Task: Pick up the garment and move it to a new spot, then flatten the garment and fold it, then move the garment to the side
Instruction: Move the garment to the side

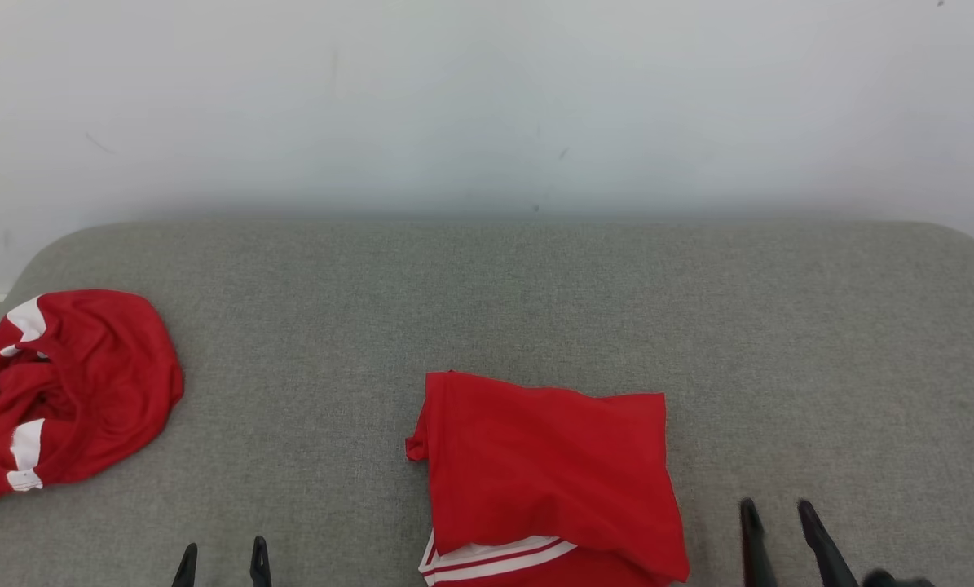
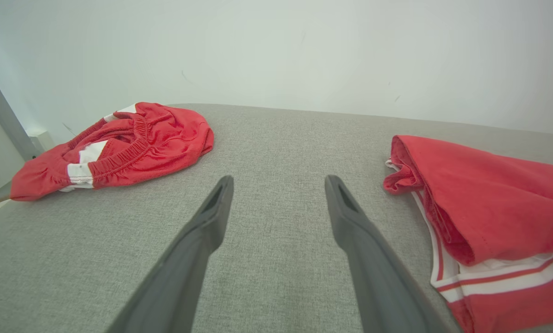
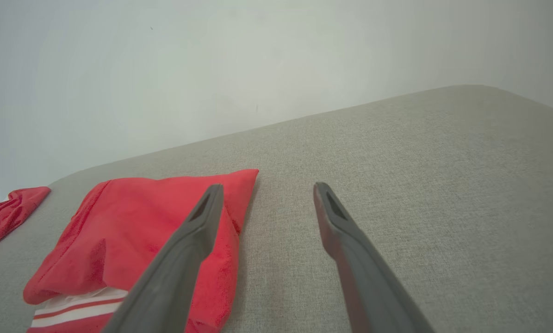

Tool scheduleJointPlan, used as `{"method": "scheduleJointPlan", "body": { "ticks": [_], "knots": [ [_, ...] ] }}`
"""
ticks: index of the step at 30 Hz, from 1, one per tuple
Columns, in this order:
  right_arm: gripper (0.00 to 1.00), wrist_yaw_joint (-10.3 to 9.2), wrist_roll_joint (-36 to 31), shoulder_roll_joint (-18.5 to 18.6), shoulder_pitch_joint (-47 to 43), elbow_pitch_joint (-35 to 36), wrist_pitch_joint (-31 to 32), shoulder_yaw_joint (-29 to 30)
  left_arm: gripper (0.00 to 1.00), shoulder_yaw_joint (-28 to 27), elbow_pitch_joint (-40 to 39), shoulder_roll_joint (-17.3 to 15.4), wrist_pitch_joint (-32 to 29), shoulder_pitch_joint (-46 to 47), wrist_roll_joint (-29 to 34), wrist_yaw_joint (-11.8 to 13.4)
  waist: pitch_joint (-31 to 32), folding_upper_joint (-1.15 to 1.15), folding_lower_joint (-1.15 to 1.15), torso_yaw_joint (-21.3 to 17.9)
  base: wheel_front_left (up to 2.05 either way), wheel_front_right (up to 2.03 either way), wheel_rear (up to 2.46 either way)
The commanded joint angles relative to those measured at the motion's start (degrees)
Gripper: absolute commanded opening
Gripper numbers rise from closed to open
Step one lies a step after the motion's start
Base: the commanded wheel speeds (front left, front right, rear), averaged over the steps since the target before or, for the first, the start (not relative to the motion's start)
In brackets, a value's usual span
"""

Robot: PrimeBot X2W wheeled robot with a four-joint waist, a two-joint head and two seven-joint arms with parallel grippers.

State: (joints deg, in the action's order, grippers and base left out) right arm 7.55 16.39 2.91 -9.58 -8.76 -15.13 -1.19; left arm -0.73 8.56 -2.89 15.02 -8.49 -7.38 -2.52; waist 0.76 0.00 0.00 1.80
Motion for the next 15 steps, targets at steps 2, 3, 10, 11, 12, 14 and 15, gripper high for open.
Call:
{"method": "scheduleJointPlan", "body": {
  "ticks": [2,3,10,11,12,14,15],
  "knots": [
    [1.00,-0.09,-0.28,-0.07,3.44,-0.86,-0.10,-1.72,1.00,0.07,-0.06,0.02,0.11,-0.31,-0.59,0.24,-0.42,0.00,0.00,0.09,0.00,0.00,0.00],
    [1.00,-0.09,-0.27,-0.04,4.79,-1.39,-0.11,-2.22,1.00,0.13,0.01,0.02,0.11,-0.07,-0.67,0.27,-0.56,0.00,0.00,0.11,0.00,0.00,0.00],
    [1.00,-0.09,-0.58,0.01,17.36,-15.80,-0.11,-5.26,1.00,0.79,0.67,0.01,0.11,1.24,-1.14,-0.10,-1.11,0.00,0.00,1.22,0.00,0.00,0.00],
    [1.00,-0.09,-0.75,0.00,18.73,-19.33,-0.10,-5.75,1.00,0.91,0.85,0.01,0.11,1.47,-1.12,-0.19,-1.16,0.00,0.00,1.65,0.00,0.00,0.00],
    [1.00,-0.09,-0.58,-0.01,20.53,-22.63,-0.10,-6.24,1.00,0.92,0.98,0.01,0.11,1.66,-1.21,-0.22,-1.19,0.00,0.00,1.98,0.00,0.00,0.00],
    [1.00,-0.09,-0.39,0.02,24.05,-28.83,-0.11,-6.66,1.00,1.20,1.18,0.01,0.11,1.87,-1.46,-0.32,-1.31,0.00,0.00,2.85,0.00,0.00,0.00],
    [1.00,-0.09,-0.23,0.01,25.54,-31.73,-0.10,-6.87,1.00,1.32,1.32,0.02,0.11,1.90,-1.58,-0.34,-1.36,0.00,0.00,3.25,0.00,0.00,0.00]
  ]
}}
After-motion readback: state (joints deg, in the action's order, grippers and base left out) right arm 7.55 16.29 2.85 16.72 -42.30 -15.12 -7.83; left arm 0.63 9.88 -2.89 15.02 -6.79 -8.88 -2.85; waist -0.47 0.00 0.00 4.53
